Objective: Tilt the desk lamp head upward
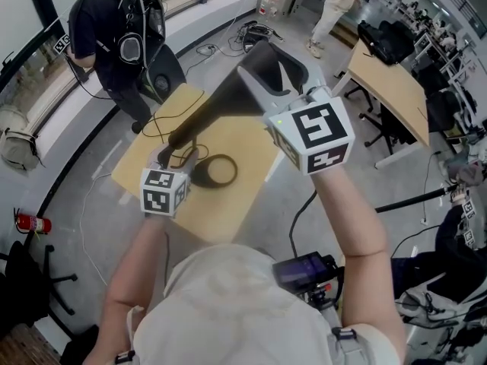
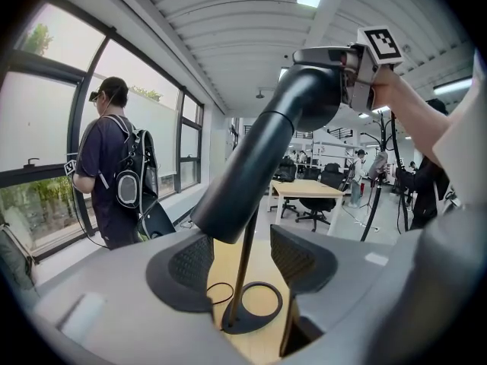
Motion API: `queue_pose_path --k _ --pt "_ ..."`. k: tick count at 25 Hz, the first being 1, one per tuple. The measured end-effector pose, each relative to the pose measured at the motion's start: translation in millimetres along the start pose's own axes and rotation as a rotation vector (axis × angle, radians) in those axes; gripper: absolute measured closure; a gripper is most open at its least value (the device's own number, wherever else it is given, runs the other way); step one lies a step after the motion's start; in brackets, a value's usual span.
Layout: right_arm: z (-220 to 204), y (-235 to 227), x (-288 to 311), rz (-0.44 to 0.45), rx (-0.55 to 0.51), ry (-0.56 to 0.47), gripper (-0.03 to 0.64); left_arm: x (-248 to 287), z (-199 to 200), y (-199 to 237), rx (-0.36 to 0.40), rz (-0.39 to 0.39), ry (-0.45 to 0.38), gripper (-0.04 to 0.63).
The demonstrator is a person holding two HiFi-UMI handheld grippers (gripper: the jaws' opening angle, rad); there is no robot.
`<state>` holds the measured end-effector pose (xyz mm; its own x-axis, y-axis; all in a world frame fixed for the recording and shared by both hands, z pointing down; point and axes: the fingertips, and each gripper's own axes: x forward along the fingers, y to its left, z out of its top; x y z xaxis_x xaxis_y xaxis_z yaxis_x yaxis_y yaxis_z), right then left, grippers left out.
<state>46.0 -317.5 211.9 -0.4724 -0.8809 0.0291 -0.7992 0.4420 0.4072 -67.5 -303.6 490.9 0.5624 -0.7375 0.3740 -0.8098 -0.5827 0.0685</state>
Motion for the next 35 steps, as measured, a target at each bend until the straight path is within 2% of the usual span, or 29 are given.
queue_pose_path --k 11,14,18,24,30,35 --pt "1 11 5 -0.029 -0.038 0.031 0.374 -3 -6 7 0.000 -0.028 0.011 0.373" --pt "5 12 8 -0.010 -0.059 0.021 0.370 -5 0 12 0.010 -0.012 0.002 0.371" --pt "6 12 -3 0.007 -0.047 0.011 0.359 -8 -1 5 0.047 -0.033 0.002 0.384" --pt "4 10 -27 -0.030 -0.092 0.003 0.354 -16 -13 3 0.059 -0.039 0.010 0.382" --pt "0 7 -61 -0.055 -0.028 -0.017 0.370 -42 -19 0 0.040 -0.035 -0.037 0.376" --pt "-30 6 -105 -0.071 0.105 -0.031 0.407 -70 -39 -21 0.028 -0.059 -0.076 0.391"
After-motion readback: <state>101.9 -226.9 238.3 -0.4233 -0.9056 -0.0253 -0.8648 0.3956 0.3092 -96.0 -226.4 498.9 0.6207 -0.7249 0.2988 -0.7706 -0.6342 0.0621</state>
